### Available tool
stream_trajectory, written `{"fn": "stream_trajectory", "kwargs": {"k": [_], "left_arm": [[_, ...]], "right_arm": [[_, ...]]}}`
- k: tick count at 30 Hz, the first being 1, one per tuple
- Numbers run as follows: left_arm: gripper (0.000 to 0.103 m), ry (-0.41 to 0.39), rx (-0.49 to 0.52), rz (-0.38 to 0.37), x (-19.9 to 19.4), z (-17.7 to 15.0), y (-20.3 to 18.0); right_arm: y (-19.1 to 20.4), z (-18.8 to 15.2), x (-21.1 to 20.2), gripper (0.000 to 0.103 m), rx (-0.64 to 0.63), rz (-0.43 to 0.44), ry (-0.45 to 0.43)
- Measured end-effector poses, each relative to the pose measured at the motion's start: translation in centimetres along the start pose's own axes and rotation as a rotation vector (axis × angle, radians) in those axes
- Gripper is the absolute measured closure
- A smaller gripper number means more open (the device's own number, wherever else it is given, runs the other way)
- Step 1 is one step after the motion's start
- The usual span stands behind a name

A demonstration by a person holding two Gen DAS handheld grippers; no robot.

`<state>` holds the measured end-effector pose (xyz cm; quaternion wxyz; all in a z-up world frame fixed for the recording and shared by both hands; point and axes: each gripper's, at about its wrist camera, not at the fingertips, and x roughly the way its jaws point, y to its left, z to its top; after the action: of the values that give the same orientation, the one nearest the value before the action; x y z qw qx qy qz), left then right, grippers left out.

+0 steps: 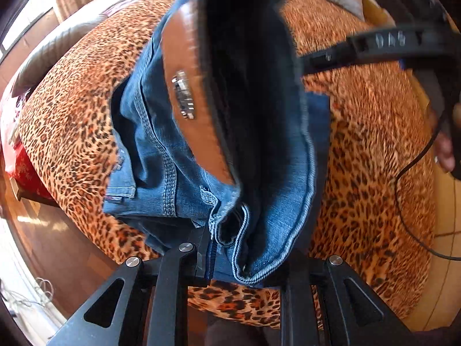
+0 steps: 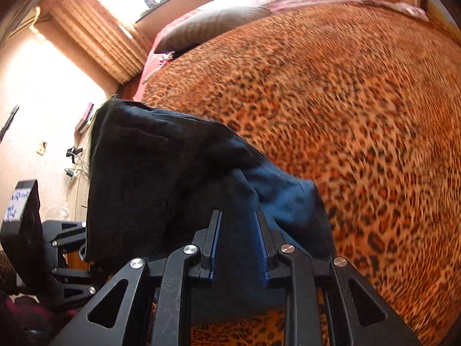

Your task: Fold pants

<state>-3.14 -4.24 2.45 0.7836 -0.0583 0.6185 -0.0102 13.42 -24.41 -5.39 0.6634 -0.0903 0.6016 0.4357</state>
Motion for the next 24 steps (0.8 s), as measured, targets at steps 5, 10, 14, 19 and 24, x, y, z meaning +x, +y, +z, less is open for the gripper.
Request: {"fn": "stream_trajectory", "kwargs": {"k": [5, 10, 14, 19, 24], "left_arm": [[0.083, 0.075, 0.067, 0.031, 0.9, -1.1, -1.8], [0.068, 0.099, -0.103, -0.170, -2.0, -3.2, 1.4], [0.055, 0.138, -0.504, -0.470, -0.3, -3.0, 7.2], [0.059, 0.181, -0.750, -0.583, 4.5, -0.5, 9.2], [0.076, 0.235, -0.644, -0.562, 3.3, -0.1, 6.8]], "right_arm": [[-1.8, -1.8, -2.7, 0.071, 0.130, -0.012, -0.062], [-4.8, -1.6, -4.5, 0.041, 0.309, 0.071, -0.153], [-5.3, -0.3, -3.0, 0.024, 0.411, 0.269, -0.167], [-2.4, 0.7, 3.0, 0.023, 0.358, 0.258, 0.053], [0.3, -0.8, 0.1, 0.093, 0.279, 0.335, -0.015]]}}
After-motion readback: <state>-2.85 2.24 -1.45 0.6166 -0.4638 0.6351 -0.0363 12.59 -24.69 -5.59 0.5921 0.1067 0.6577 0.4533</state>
